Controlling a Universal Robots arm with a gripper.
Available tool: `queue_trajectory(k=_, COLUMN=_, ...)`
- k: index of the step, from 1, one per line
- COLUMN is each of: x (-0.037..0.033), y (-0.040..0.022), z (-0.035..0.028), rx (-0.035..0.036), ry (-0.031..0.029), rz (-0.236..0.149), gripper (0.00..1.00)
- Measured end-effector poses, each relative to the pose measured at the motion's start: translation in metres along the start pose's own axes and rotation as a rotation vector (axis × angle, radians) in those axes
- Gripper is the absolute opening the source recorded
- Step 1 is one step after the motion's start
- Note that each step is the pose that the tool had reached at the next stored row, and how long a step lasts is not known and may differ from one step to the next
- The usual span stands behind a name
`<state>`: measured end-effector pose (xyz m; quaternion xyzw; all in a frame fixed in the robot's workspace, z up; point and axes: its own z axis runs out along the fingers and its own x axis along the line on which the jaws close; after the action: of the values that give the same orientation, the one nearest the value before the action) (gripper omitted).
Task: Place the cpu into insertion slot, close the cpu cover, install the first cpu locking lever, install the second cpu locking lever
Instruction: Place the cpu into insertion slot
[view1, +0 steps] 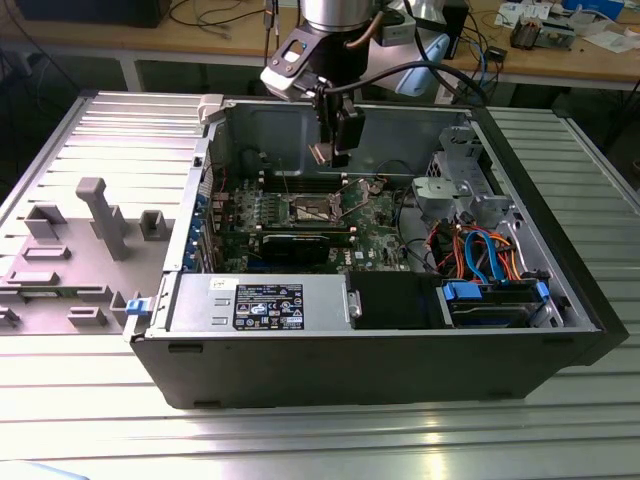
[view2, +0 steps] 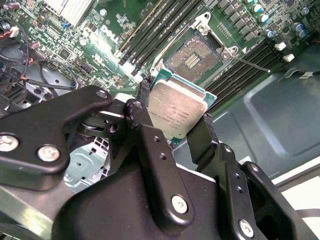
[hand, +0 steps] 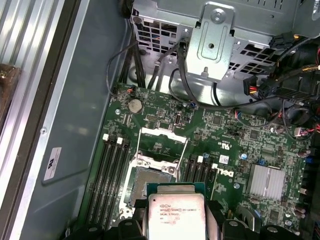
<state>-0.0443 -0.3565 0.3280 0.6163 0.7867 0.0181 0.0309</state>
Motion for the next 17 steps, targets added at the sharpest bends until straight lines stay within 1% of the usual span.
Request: queue_trajectory(k=17, x=0.0, y=0.0, z=0.0, rx=0.0017, ry=-0.0062, rz=0.019, gripper=0.55)
